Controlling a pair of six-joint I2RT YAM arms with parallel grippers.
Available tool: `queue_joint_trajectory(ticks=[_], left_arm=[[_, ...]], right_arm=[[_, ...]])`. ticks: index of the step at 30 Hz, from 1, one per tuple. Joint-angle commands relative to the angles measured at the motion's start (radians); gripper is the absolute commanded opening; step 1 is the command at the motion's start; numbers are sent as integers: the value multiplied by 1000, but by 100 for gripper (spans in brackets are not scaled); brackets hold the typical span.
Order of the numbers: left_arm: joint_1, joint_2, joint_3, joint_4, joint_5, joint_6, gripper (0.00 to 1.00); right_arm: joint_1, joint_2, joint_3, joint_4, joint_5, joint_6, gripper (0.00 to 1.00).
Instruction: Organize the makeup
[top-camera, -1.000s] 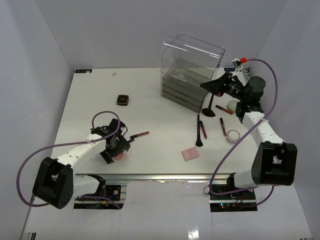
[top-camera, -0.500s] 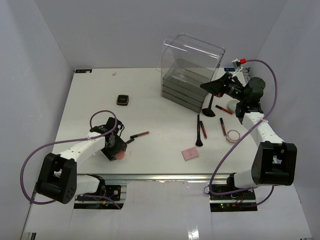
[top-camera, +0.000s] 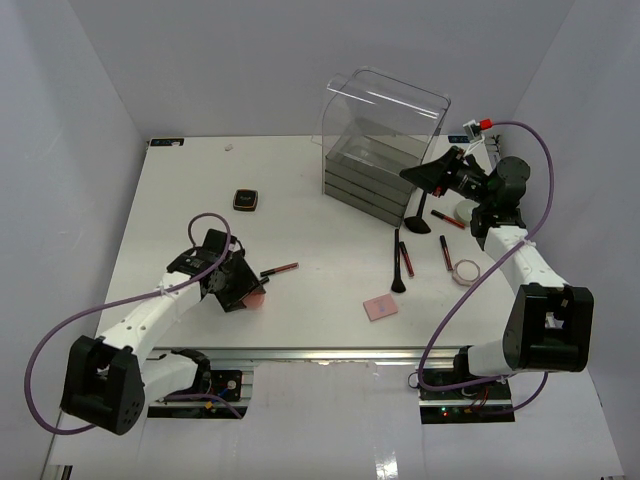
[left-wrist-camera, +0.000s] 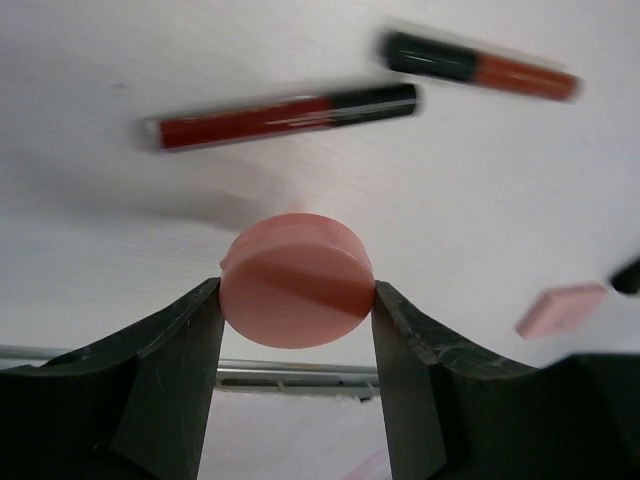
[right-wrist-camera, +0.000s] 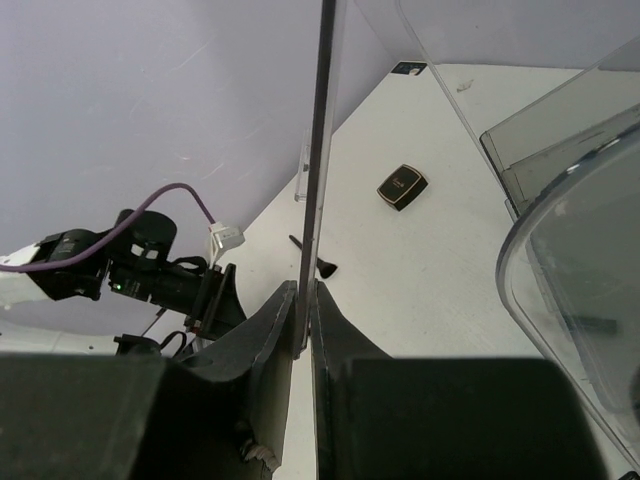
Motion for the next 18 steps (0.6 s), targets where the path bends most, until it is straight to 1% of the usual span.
queue_joint_trajectory(ticks=[1,5,7,8,9,10,12,16,18], left_arm=[[0,-81,84,184,310,133,0],[-3,-51,90,509,463,85,0],[-3,-17,74,663,501,27,0],[-5,22,70,733,502,5,0],[-8,54,66,838,498,-24,0],[-9,66,65,917,490,-47,0],[-26,150,73,1136,441,-76,0],[-67,327,166,1341,393,-53,0],[-89,390,207,1437,367,-51,0]], right_arm=[[4,-58,-8,100,-36,7,16],[4,-55,-12,100,-39,5,16],[4,-52,-9,101,-43,7,16],[4,-51,-3,102,-45,7,16],[4,-51,-3,102,-47,9,16],[4,-51,-1,102,-48,10,16],[4,-51,5,100,-47,13,16],[4,-54,19,91,-54,16,16],[4,-56,29,80,-60,15,16]])
